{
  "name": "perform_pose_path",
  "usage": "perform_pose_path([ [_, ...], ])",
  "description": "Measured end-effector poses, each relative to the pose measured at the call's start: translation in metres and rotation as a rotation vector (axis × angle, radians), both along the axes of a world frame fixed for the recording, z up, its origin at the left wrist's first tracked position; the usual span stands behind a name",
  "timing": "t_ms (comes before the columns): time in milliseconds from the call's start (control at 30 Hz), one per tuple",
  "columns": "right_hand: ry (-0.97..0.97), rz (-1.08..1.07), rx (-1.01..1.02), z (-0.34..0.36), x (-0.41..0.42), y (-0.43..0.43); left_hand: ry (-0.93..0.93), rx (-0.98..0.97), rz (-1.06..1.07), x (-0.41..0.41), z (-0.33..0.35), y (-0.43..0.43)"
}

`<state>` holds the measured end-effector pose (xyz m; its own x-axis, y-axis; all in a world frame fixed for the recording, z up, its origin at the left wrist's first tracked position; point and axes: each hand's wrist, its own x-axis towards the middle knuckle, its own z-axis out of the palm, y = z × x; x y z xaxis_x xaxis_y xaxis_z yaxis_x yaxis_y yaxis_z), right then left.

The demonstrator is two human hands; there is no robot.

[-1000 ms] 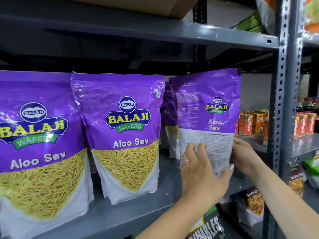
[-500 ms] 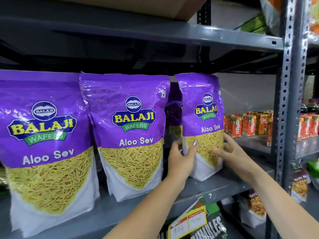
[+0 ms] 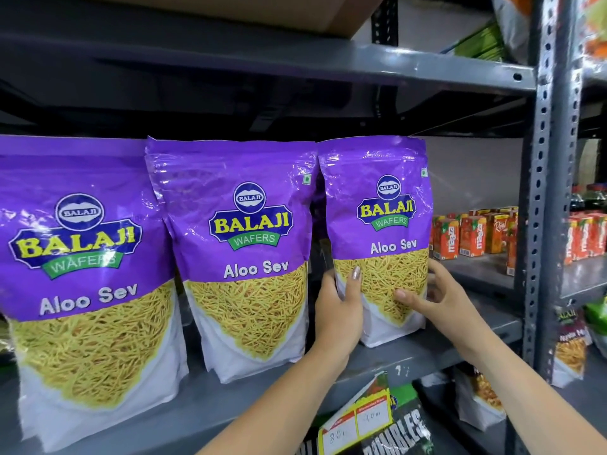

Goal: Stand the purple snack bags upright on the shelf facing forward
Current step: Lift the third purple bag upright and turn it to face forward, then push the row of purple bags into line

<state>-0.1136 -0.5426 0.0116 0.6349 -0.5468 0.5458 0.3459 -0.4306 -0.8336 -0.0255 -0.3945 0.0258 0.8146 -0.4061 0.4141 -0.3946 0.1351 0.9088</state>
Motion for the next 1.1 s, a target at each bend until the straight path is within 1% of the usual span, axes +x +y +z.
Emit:
perform_pose_path([
  [100, 0.029, -0.034, -0.005, 0.0, -0.002, 0.003, -0.037, 0.029, 0.003, -0.01, 0.004, 0.009],
  [167, 0.026, -0.165, -0.014, 0.001, -0.004, 0.009, -0.086, 0.054, -0.007, -0.027, 0.001, 0.021],
  [200, -0.018, -0.26, -0.013, 0.003, -0.008, 0.015, -0.138, 0.064, -0.018, -0.04, -0.001, 0.034],
  [233, -0.115, -0.344, -0.022, 0.006, -0.013, 0.024, -0.244, 0.065, -0.026, -0.052, -0.002, 0.051],
  [267, -0.243, -0.401, -0.055, 0.01, -0.019, 0.037, -0.374, 0.06, -0.051, -0.061, -0.002, 0.073],
  [300, -0.37, -0.434, -0.113, 0.013, -0.027, 0.05, -0.574, 0.067, -0.055, -0.064, -0.002, 0.095],
  [333, -0.448, -0.423, -0.184, 0.018, -0.029, 0.068, -0.82, 0.085, 0.011, -0.063, 0.002, 0.12],
  [367, -0.47, -0.375, -0.242, 0.02, -0.029, 0.085, -1.089, 0.11, 0.159, -0.053, 0.004, 0.14],
  [400, -0.429, -0.301, -0.265, 0.018, -0.025, 0.103, -1.315, 0.167, 0.352, -0.041, 0.007, 0.162],
  [433, -0.36, -0.207, -0.25, 0.015, -0.018, 0.117, -1.403, 0.258, 0.517, -0.027, 0.012, 0.181],
  [467, -0.272, -0.111, -0.221, 0.011, -0.008, 0.131, -1.394, 0.379, 0.65, -0.014, 0.016, 0.197],
  [533, -0.056, 0.037, -0.182, 0.005, 0.015, 0.147, -1.308, 0.704, 0.851, 0.005, 0.023, 0.217],
  [567, 0.043, 0.085, -0.156, 0.003, 0.026, 0.151, -1.281, 0.864, 0.885, 0.011, 0.025, 0.22],
  [600, 0.114, 0.123, -0.12, 0.003, 0.035, 0.154, -1.28, 0.98, 0.887, 0.017, 0.026, 0.221],
  [667, 0.16, 0.203, -0.079, 0.004, 0.047, 0.153, -1.297, 1.108, 0.857, 0.028, 0.024, 0.217],
  [767, 0.138, 0.184, -0.136, 0.002, 0.054, 0.148, -1.269, 1.176, 0.821, 0.027, 0.022, 0.21],
  [833, 0.122, 0.158, -0.141, 0.001, 0.055, 0.145, -1.258, 1.159, 0.85, 0.025, 0.021, 0.205],
  [967, 0.116, 0.214, -0.114, 0.0, 0.053, 0.136, -1.286, 1.145, 0.86, 0.019, 0.022, 0.198],
  [1100, 0.136, 0.213, -0.12, 0.0, 0.052, 0.134, -1.305, 1.132, 0.862, 0.016, 0.019, 0.199],
])
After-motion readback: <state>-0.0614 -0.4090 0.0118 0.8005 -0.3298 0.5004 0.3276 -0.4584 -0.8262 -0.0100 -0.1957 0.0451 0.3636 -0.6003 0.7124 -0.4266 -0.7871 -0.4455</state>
